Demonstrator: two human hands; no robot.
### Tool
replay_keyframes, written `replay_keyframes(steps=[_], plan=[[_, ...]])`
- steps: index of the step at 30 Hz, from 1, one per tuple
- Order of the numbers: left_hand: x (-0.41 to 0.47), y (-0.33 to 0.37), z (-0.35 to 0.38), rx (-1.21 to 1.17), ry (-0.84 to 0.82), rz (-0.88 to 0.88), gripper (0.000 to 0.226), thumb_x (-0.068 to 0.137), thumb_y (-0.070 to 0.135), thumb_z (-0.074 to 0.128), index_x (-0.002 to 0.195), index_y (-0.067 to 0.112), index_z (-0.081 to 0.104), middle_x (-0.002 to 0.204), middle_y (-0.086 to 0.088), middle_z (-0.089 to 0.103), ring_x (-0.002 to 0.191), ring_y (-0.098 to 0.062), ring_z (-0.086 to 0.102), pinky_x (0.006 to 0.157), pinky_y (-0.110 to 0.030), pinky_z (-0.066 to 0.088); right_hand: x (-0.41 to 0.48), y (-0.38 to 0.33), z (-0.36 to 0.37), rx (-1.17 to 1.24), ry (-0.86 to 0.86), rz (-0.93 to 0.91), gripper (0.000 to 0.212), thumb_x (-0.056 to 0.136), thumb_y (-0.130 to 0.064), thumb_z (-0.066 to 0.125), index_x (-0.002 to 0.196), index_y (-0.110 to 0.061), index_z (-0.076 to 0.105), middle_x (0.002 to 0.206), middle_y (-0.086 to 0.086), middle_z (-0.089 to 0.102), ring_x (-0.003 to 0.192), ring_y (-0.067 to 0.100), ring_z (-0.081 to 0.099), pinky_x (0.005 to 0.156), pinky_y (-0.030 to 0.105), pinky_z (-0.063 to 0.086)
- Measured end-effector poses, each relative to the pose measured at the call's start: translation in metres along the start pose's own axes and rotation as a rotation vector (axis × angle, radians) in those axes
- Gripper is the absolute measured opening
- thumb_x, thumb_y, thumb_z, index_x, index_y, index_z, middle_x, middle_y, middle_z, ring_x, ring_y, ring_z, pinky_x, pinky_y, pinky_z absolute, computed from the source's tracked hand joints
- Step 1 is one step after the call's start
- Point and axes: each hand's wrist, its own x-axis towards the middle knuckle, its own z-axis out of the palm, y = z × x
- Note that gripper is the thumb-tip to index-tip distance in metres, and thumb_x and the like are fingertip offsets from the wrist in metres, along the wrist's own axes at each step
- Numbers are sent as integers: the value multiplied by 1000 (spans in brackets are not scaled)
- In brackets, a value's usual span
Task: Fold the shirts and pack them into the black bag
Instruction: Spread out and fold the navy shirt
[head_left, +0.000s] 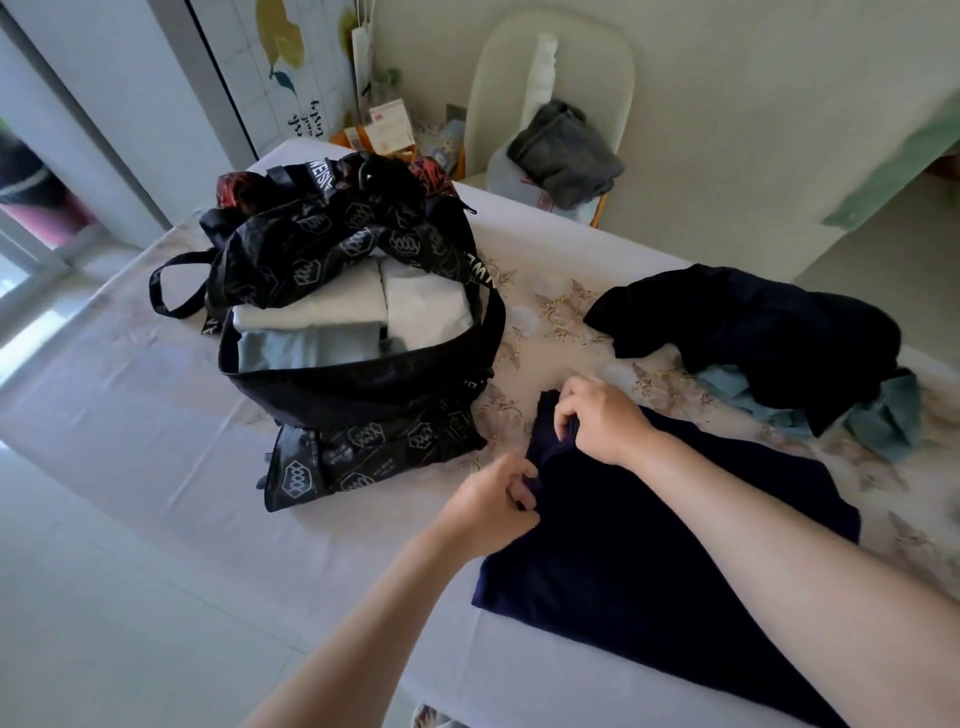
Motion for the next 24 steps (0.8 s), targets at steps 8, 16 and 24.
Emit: replay_keyframes(steps=[8,16,24], plan=[[11,-7,33,212,364,111,20,90,12,61,108,19,68,103,4,59,91,-15,60,79,-30,52,-45,24,49,-323,182,-25,32,84,-5,60,106,-24,72,109,-2,57,98,21,53,88,34,42],[13,-8,30,333,230,-91,20,78,13,61,96,13,52,87,1,58,80,-20,57,56,-24,39,-15,-6,44,-413,115,-143,47,79,6,59,120,-17,59,126,7,48,101,25,51,89,38,45],[21,19,21,419,-82,-247,14,77,25,58,76,11,58,80,-4,60,76,-21,58,54,-26,41,-7,15,17,-495,-92,-186,16,86,4,55,94,-9,50,83,4,37,71,26,45,52,33,27]])
